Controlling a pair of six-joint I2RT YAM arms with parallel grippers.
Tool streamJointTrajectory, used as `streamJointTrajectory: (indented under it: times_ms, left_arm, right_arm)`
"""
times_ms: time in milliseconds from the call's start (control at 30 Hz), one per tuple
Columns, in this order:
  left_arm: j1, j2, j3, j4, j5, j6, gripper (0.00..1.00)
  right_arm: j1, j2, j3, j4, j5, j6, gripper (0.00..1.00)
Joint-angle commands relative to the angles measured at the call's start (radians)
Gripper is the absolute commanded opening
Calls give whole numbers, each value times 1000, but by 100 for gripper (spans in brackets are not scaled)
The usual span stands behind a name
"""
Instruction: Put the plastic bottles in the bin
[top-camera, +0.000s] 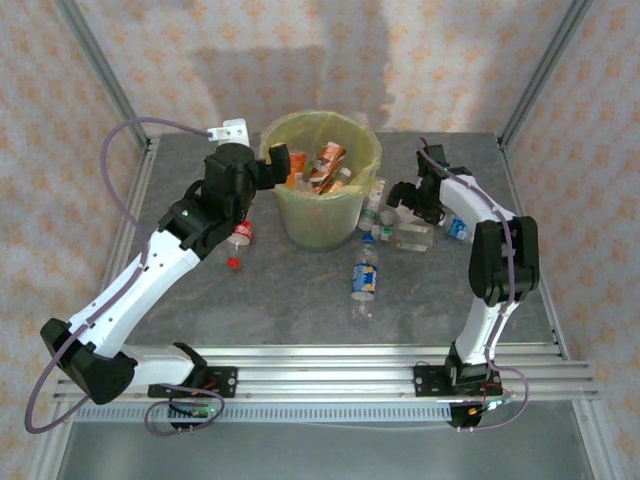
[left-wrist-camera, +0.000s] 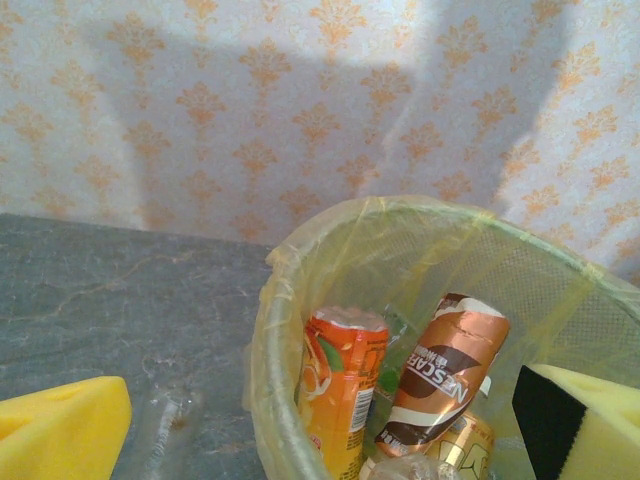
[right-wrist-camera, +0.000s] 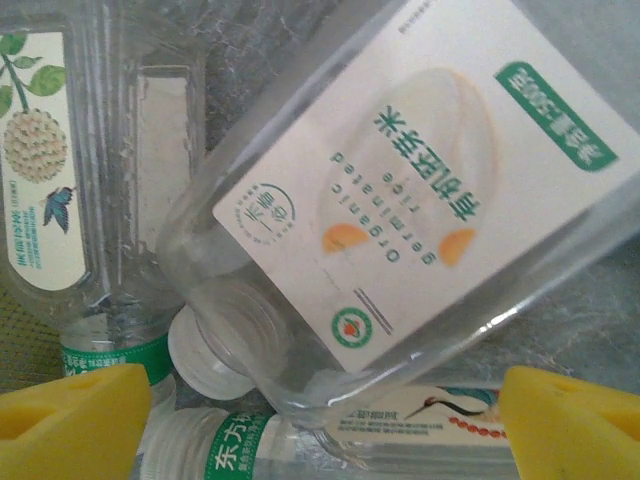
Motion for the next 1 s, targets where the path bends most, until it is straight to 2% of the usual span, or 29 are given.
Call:
streamJointTrajectory:
  times_ms: [0,367,967]
  left_arm:
    - [9,-21,-1,-12,-33,11,100]
    - [10,-7,7,-21,-33,9,100]
    - [9,0,16,-32,-41,12,100]
  right_arm:
    - [-4,20,40,13,1,-25,91]
    - [-3,15,4,-20,18,-12,91]
    - [-4,-97,-99,-31,25,26,90]
